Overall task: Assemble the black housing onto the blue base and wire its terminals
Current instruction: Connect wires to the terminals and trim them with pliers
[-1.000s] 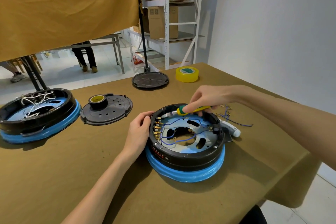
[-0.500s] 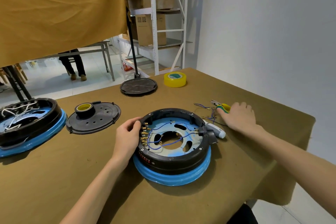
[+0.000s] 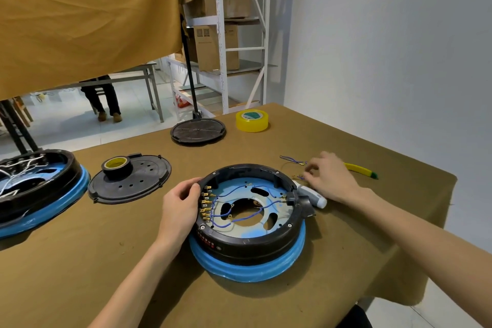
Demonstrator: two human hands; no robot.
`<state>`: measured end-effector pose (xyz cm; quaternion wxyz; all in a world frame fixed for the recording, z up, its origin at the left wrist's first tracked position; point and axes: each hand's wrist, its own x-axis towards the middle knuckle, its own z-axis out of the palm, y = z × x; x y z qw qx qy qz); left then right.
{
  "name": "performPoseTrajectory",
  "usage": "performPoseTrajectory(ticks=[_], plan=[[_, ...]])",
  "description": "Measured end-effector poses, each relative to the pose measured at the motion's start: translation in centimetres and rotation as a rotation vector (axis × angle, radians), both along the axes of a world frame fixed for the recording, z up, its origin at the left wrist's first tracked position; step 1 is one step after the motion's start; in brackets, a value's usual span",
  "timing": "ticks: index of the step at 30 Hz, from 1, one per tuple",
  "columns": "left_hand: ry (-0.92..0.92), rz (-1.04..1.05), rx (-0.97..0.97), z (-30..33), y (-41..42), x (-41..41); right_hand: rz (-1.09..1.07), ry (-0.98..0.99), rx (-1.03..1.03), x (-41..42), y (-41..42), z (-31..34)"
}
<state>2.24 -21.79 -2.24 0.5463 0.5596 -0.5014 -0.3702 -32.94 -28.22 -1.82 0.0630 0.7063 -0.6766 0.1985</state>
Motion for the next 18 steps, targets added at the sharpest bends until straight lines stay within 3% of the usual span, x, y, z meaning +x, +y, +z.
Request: performPoseTrajectory(ticks=[3, 9, 14, 18], plan=[[0.001, 0.000, -0.002, 0.1, 0.1, 0.0, 0.071, -0.047, 0.115, 1.2, -0.3, 0.3], [0.011, 0.001, 0.004, 0.0, 0.0, 0.1, 0.139, -0.049, 0.096, 2.5, 0.0, 1.4], [0.030, 0.001, 0.015, -0.1, -0.1, 0.1, 0.308, -0.540, 0.037, 5.8, 1.2, 5.2], [0.027, 0.000, 0.011, 0.0, 0.0, 0.1, 0.472, -0.755, 0.275, 9.7, 2.8, 8.5]])
